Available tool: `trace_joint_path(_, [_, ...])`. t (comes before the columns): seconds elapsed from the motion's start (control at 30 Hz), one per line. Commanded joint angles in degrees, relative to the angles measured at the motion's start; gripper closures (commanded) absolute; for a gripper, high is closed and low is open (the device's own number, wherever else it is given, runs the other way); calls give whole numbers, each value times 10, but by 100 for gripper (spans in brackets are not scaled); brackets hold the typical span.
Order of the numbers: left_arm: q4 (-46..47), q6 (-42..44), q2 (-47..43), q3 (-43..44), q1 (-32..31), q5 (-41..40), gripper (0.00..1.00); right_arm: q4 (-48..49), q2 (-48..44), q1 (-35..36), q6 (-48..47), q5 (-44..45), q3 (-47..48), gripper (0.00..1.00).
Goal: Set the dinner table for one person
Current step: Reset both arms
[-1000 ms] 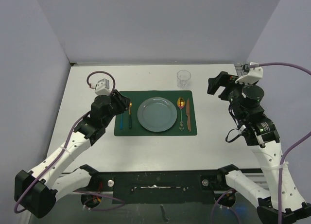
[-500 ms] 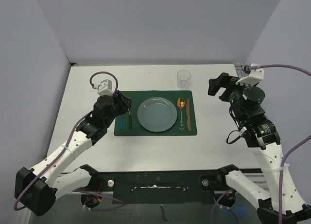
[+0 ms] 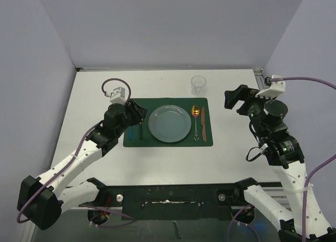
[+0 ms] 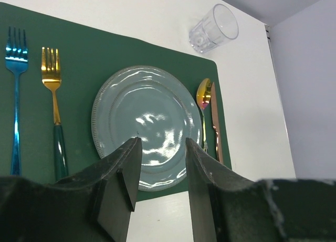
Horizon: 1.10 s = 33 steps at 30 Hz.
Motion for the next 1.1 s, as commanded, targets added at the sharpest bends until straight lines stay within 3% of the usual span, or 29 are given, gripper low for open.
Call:
trace_joint_path(0.0, [68, -21, 4, 0, -8, 34, 65, 23, -26, 6, 19, -30, -11, 3])
trace_joint_path(1.07, [93, -22, 42, 14, -40, 31, 65, 17, -42, 5, 43, -54, -28, 2])
